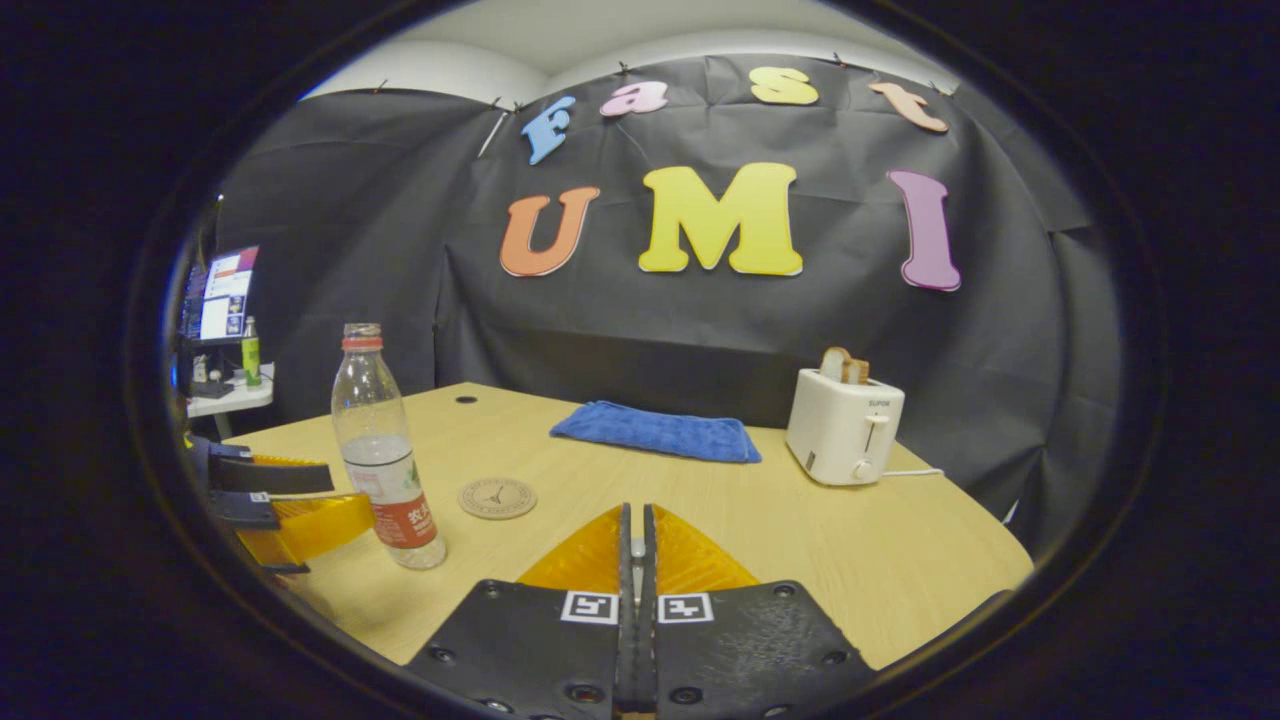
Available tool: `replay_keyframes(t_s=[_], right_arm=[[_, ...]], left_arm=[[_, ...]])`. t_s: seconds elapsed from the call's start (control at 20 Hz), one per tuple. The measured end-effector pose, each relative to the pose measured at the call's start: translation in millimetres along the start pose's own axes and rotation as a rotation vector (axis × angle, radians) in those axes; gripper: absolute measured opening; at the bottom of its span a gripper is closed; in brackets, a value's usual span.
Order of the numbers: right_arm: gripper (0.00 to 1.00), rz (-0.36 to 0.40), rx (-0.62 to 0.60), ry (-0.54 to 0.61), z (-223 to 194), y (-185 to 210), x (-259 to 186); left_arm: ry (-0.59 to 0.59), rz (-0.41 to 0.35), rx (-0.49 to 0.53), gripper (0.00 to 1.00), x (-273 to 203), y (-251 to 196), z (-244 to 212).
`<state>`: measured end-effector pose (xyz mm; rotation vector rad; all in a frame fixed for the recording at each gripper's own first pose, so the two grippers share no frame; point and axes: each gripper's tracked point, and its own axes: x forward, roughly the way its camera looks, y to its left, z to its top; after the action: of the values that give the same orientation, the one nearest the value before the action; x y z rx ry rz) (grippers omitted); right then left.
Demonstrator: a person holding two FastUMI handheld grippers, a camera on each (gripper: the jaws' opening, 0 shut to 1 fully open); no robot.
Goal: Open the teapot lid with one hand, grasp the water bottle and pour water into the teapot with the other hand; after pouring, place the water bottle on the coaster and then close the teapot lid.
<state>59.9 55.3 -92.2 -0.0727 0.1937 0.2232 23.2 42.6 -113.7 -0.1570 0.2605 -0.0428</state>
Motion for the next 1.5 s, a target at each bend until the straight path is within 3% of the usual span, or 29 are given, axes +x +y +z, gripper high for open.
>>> replay_keyframes(t_s=[0.45,0.55,0.7,0.95,1.1,1.5], right_arm=[[0.0,-0.021,0.004,-0.007,2.8,-16.7,-16.5],[0.0,-0.009,0.015,0.004,-0.6,-15.3,-16.5],[0.0,-0.004,0.027,0.005,-0.5,-17.4,-17.4],[0.0,0.01,0.048,0.017,-6.8,-19.5,-14.6],[0.0,0.017,0.053,0.011,-4.1,-21.2,-16.8],[0.0,0.019,0.069,0.008,-4.2,-38.0,-27.3]], left_arm=[[0.023,0.013,0.018,0.98,24.2,1.9,-7.4],[0.02,0.019,0.035,0.94,24.6,2.4,-7.3],[0.031,0.024,0.07,0.79,23.1,0.6,-8.7],[0.028,0.044,0.158,0.77,15.7,2.0,0.3],[0.04,0.08,0.266,0.76,8.4,10.9,7.3],[0.043,0.203,0.703,0.71,-12.7,39.6,40.6]])
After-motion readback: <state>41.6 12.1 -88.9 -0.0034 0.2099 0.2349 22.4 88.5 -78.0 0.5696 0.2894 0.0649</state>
